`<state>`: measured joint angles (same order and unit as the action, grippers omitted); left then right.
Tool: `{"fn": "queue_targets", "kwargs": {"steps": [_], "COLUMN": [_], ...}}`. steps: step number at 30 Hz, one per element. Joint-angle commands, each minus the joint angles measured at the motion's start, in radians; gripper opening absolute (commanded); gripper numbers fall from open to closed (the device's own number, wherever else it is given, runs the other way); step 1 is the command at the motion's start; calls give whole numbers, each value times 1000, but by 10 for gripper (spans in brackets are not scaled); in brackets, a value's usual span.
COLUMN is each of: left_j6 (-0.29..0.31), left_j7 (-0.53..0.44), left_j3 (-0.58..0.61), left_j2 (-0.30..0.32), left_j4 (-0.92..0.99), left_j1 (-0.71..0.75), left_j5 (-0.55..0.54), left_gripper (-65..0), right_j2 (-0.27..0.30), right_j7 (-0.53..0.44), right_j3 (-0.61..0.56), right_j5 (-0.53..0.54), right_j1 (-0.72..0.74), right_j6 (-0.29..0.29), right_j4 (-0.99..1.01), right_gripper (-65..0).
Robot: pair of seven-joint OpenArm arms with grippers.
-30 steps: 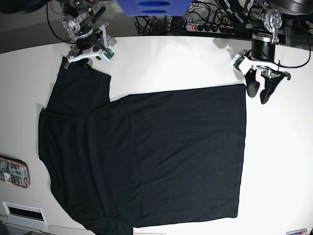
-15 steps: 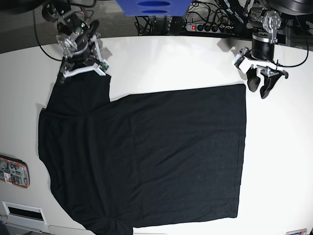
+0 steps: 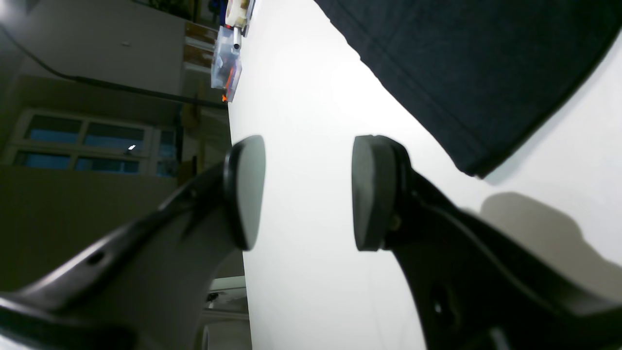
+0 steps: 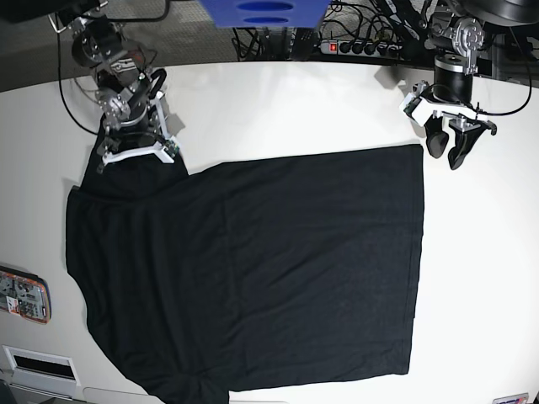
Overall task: Fold the T-shirt properly
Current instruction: 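Grasp the shoulder edge of the T-shirt with the right gripper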
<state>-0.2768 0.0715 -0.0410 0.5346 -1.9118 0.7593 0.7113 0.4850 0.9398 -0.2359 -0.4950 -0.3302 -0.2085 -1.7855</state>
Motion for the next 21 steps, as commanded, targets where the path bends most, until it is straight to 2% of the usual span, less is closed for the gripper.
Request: {"fn": "queue_targets", "kwargs": {"steps": [1,3,4,6,7,21], "left_j6": [-22,-22,-22,-22,-22,-22], "left_j7": [-11,-11,-11,-11,-11,-11], "left_j3": [-4,-4,-4,-4,-4,-4], "left_j2": [9,9,9,9,9,-5], "left_j4": [-15,-15,-15,-4,1,5], "left_j1": [6,7,7,7,4,4], "left_j5": [6,6,6,6,6,6], "left_gripper": [-381,-383,-383,-385,-385,-385], "right_j2": [7,7,7,7,7,5], "right_j7": [34,34,34,34,35,51], "right_j3": [-3,-4,-4,-4,-4,31], "right_j5": [38,38,38,38,38,37], "right_j1": [-13,-16,-16,-16,-16,-56], "right_j6": [-33,-33,-33,-33,-33,-33], "right_j4": [23,22,22,22,20,-118], "right_gripper": [-319,-367,-412,-550,-650,-650]}}
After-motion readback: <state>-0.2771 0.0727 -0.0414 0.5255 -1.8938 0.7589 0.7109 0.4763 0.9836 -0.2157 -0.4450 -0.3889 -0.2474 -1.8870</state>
